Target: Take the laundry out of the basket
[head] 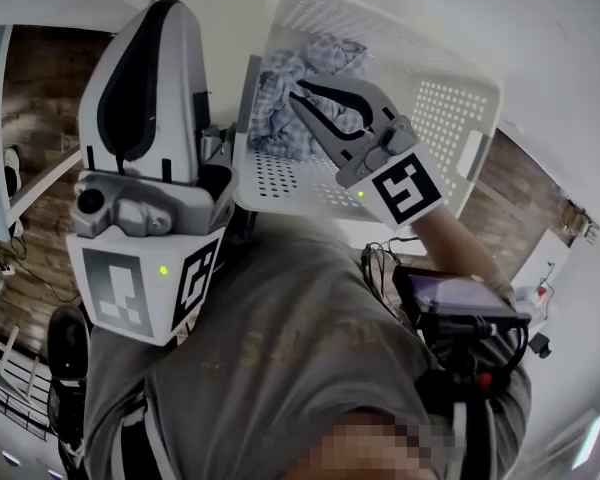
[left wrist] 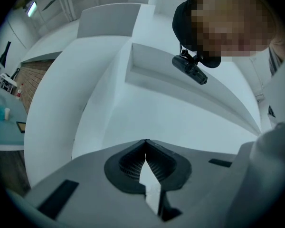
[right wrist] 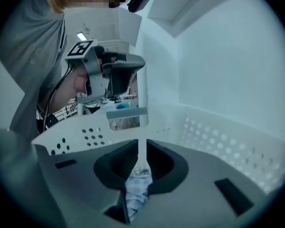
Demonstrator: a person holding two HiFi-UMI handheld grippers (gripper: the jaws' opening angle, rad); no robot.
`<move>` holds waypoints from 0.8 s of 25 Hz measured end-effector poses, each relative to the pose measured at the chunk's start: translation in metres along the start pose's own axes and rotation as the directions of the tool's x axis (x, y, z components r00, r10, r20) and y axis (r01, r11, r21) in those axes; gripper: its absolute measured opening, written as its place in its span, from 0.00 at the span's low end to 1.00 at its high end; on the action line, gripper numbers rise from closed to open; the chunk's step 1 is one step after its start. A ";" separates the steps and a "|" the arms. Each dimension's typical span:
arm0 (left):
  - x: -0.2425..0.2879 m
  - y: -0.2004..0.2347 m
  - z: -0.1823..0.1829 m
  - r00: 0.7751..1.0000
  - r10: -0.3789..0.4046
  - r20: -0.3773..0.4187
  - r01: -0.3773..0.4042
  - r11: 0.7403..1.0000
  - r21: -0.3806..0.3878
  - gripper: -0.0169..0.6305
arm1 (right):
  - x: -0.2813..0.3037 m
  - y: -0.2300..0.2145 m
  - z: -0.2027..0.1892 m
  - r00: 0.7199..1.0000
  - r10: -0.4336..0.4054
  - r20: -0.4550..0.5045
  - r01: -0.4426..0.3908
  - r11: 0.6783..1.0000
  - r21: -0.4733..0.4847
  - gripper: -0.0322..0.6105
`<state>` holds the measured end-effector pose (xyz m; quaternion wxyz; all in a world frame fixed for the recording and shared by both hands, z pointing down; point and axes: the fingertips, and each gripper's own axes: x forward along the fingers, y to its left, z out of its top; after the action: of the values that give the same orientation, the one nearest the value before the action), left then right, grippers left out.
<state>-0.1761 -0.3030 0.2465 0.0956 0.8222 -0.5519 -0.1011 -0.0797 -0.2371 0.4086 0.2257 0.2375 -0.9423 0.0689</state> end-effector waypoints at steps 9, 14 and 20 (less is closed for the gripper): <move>-0.004 0.002 -0.005 1.000 0.023 -0.015 -0.024 0.999 -0.041 0.04 | 0.004 0.018 -0.079 0.955 0.137 -0.265 -0.138 0.990 0.014 0.42; -0.005 0.003 -0.008 0.999 0.035 -0.035 -0.037 0.998 -0.056 0.04 | 0.003 0.030 -0.095 0.926 0.180 -0.330 -0.201 0.979 -0.029 0.49; -0.005 0.005 -0.010 0.998 0.048 -0.044 -0.051 0.997 -0.064 0.04 | 0.001 0.033 -0.104 0.900 0.151 -0.410 -0.232 0.961 -0.154 0.46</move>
<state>-0.1796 -0.2994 0.2573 0.1365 0.8067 -0.5664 -0.0989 -0.0551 -0.1838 0.5005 0.4252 0.1008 -0.8985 0.0429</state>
